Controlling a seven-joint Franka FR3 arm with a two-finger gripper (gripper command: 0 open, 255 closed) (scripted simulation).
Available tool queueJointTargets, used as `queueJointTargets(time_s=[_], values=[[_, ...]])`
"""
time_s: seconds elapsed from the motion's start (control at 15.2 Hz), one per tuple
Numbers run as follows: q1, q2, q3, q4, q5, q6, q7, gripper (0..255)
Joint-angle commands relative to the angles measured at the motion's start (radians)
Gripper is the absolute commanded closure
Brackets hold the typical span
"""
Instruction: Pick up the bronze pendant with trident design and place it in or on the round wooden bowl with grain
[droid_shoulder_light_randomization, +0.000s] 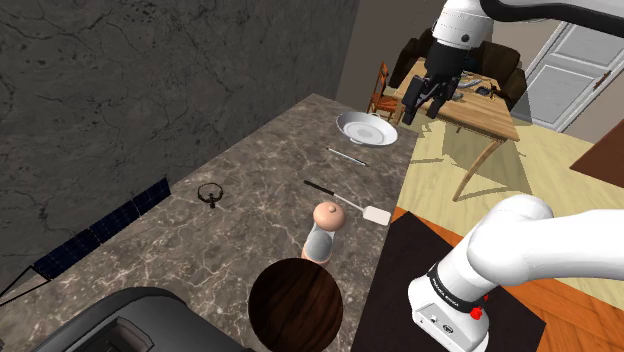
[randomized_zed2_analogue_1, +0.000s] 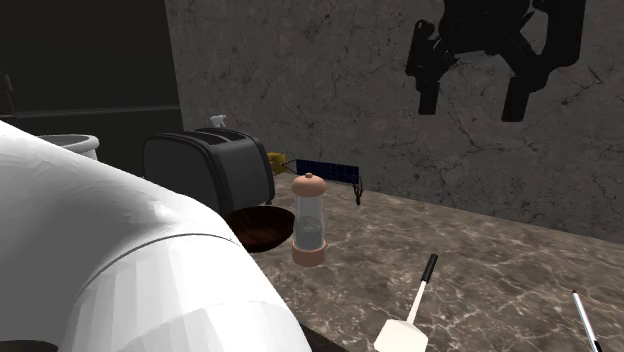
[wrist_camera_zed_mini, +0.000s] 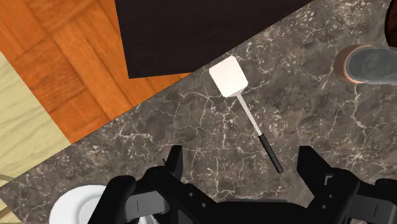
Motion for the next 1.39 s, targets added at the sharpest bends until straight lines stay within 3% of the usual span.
queueJointTargets(time_s=[0.0, 0.79, 1.32], values=[[0.000, 0.000, 0.000, 0.000, 0.000, 0.000, 0.000, 0], [0.047, 0.055, 0.307, -0.149, 0.138, 0.337, 0.350, 0], [0.014, 0.244, 0.545, -0.114, 0.131, 0.571, 0.609, 0]])
